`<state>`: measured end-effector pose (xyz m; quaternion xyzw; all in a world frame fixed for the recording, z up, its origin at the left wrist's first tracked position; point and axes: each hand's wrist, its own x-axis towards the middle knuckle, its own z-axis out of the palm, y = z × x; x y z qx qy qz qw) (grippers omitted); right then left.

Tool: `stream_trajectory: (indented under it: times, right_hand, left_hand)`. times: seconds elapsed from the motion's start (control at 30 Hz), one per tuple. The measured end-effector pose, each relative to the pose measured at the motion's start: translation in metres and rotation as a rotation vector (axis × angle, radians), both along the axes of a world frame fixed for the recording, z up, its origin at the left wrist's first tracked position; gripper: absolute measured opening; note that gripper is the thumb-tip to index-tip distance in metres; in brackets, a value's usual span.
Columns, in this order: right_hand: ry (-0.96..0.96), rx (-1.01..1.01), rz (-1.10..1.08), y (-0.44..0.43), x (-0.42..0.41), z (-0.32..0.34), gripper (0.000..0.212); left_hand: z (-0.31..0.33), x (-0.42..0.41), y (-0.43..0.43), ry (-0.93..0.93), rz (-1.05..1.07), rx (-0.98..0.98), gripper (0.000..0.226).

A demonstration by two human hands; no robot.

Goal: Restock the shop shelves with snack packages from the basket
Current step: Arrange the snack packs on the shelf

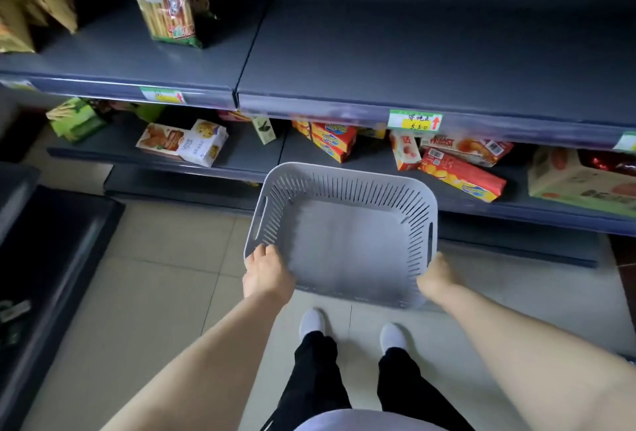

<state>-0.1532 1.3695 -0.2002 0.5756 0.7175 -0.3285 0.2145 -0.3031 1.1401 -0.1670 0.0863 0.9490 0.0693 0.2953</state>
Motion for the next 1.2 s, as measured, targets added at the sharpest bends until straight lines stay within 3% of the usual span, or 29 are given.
stream_trajectory:
  times: [0.27, 0.43, 0.5, 0.6, 0.67, 0.77, 0.93, 1.07, 1.2]
  right_hand:
    - [0.137, -0.1, 0.0, 0.006, 0.008, -0.03, 0.031]
    - [0.304, -0.101, 0.085, -0.04, 0.0, 0.009, 0.03]
    - [0.331, -0.107, 0.132, -0.053, -0.002, 0.013, 0.03]
    - [0.402, -0.176, 0.185, -0.075, -0.005, -0.004, 0.032]
    - [0.39, -0.192, 0.303, -0.104, -0.002, 0.001, 0.035]
    - [0.387, -0.283, 0.449, -0.159, 0.013, 0.032, 0.02]
    - [0.341, -0.349, 0.779, -0.253, 0.057, 0.048, 0.024]
    - [0.26, -0.384, 1.075, -0.329, 0.103, 0.049, 0.035]
    - [0.167, -0.407, 1.333, -0.406, 0.147, 0.047, 0.026]
  left_hand:
    - [-0.002, 0.079, 0.002, 0.09, 0.603, 0.146, 0.042]
    - [-0.008, 0.129, -0.011, -0.152, 1.134, 0.468, 0.075]
    - [-0.007, 0.147, -0.021, -0.176, 1.244, 0.622, 0.075]
    - [0.002, 0.17, -0.044, -0.107, 1.285, 0.699, 0.066]
    - [0.009, 0.187, -0.066, -0.081, 1.354, 0.727, 0.068]
    - [0.016, 0.223, -0.108, -0.029, 1.503, 0.754, 0.066]
    - [0.024, 0.3, -0.185, 0.038, 1.735, 0.872, 0.032]
    - [0.023, 0.375, -0.248, -0.056, 1.967, 0.847, 0.016]
    - [0.015, 0.45, -0.303, -0.087, 2.213, 0.873, 0.011]
